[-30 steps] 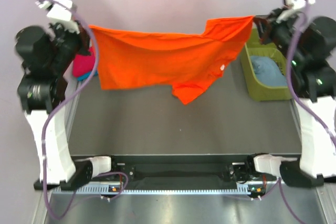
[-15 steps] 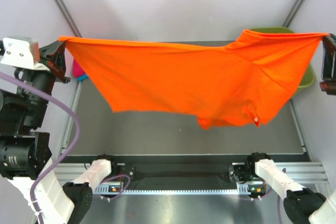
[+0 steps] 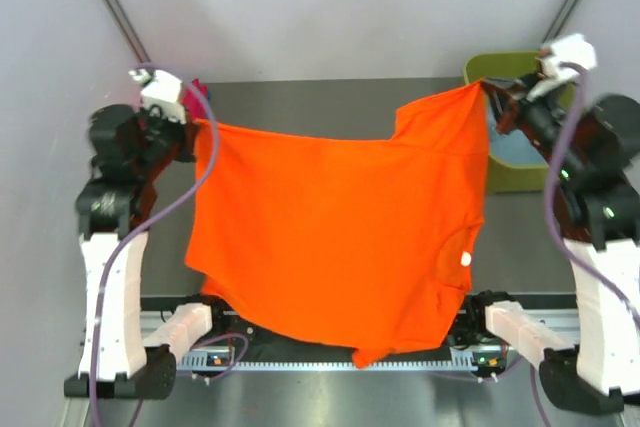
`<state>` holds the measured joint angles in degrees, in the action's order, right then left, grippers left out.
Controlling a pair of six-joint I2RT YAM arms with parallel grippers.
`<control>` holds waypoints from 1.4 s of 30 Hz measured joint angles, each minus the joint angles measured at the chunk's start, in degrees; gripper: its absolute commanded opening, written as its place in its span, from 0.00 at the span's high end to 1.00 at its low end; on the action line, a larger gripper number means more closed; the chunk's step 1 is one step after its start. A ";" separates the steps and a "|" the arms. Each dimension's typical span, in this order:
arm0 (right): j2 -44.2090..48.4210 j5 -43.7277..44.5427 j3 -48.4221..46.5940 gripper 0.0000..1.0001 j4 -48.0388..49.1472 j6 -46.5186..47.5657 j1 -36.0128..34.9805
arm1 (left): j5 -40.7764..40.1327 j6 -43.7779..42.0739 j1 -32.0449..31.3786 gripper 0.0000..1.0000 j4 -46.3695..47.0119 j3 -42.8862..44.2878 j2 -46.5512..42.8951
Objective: Fold and stack the t-shirts
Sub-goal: Flatten the tshirt out
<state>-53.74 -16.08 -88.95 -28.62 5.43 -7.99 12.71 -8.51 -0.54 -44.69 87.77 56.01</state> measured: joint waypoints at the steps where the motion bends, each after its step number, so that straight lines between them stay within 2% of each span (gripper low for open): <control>1: -2.10 -0.17 1.33 1.00 0.81 -0.02 0.02 | 0.28 -0.22 0.00 1.00 0.72 -3.34 1.49; 6: -14.95 -1.05 4.76 1.00 5.97 -0.04 0.04 | 0.55 -1.03 0.00 1.00 4.00 -13.14 11.15; 13: -40.98 -2.16 0.66 1.00 13.33 1.05 -0.48 | 0.13 -2.23 0.00 1.00 12.79 -12.48 27.74; 16: -54.64 -1.60 -6.36 1.00 14.36 1.57 -0.52 | -0.68 -2.67 0.00 1.00 15.34 -7.21 38.38; 20: -71.58 0.09 -22.08 1.00 12.76 2.29 -0.52 | -2.23 -3.19 0.00 1.00 16.83 4.02 53.51; 24: -85.31 2.49 -39.26 1.00 12.74 2.51 -0.52 | -3.43 -3.43 0.00 1.00 17.22 13.84 63.45; 28: -91.08 5.66 -46.18 1.00 14.56 2.58 -0.55 | -4.70 -3.37 0.00 1.00 17.33 24.24 71.34; 33: -93.13 9.53 -47.69 1.00 18.01 2.58 -0.59 | -5.38 -3.08 0.31 1.00 18.10 33.88 77.83; 42: -92.83 10.40 -47.19 1.00 19.12 2.58 -0.59 | -5.66 -2.51 1.53 1.00 18.99 35.45 78.71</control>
<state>-146.56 -5.67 -136.14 -9.50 8.01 -8.58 7.05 -11.03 0.99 -25.69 123.22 134.72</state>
